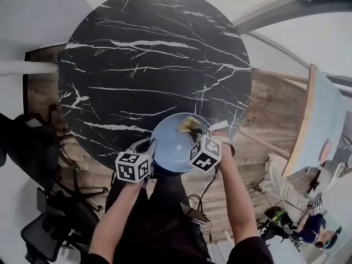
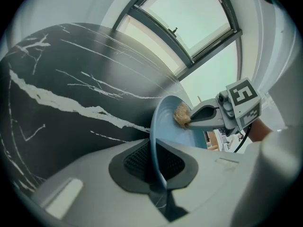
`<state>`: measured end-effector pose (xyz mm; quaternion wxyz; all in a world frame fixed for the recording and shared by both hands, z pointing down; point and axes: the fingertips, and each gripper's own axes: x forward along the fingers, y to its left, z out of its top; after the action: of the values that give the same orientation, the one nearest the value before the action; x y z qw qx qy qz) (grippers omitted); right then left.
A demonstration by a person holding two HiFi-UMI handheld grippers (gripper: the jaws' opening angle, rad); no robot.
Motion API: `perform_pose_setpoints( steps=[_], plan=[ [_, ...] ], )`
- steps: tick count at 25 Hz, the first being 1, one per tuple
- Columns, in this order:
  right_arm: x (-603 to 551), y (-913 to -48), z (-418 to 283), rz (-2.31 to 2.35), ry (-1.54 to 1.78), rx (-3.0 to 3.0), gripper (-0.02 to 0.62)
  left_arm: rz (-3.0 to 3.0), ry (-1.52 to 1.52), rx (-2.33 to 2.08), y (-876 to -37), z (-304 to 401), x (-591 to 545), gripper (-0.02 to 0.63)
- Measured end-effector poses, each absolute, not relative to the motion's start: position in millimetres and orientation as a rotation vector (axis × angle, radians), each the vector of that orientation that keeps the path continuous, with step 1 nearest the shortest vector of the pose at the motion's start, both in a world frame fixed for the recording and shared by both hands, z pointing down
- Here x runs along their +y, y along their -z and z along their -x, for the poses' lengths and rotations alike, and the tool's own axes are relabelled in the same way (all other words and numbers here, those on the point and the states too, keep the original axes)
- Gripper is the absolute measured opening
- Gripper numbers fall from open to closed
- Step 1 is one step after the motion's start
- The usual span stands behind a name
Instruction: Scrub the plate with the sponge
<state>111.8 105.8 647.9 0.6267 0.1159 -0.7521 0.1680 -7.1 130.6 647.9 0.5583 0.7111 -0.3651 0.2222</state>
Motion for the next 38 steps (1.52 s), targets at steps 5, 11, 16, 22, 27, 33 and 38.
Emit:
perform_pose_setpoints(
  steps=[5, 11, 16, 22, 27, 33, 38],
  plan=[
    [84.8, -650.0, -118.6, -0.271, -0.194, -1.704, 0.023, -1.652, -0.510, -0.870, -649.1, 7.9, 129.5, 0.017],
    [90.1, -649.5, -126.1, -0.374, -0.211, -1.722, 0.021, -1.620, -0.476, -0.909, -649.4, 9.4, 128.5, 0.015],
    [103.3, -649.4, -139.1, -0.436, -0.252, -1.698, 0.021, -1.609, -0.467, -0.918, -649.6, 10.5, 128.4, 0.015],
    [131.2, -649.9, -150.2, -0.494, -0.296, -1.651, 0.021, -1.602, -0.451, -0.936, -650.3, 11.1, 127.8, 0.017],
    [168.3, -650.6, -145.8, -0.522, -0.370, -1.611, 0.021, -1.598, -0.447, -0.935, -650.0, 11.1, 128.1, 0.017],
    [219.5, -651.0, -127.1, -0.500, -0.494, -1.607, 0.021, -1.601, -0.445, -0.934, -650.4, 11.0, 128.2, 0.018],
    [242.6, -651.4, -96.7, -0.435, -0.574, -1.666, 0.021, -1.611, -0.456, -0.943, -650.6, 12.1, 127.5, 0.020]
  ],
)
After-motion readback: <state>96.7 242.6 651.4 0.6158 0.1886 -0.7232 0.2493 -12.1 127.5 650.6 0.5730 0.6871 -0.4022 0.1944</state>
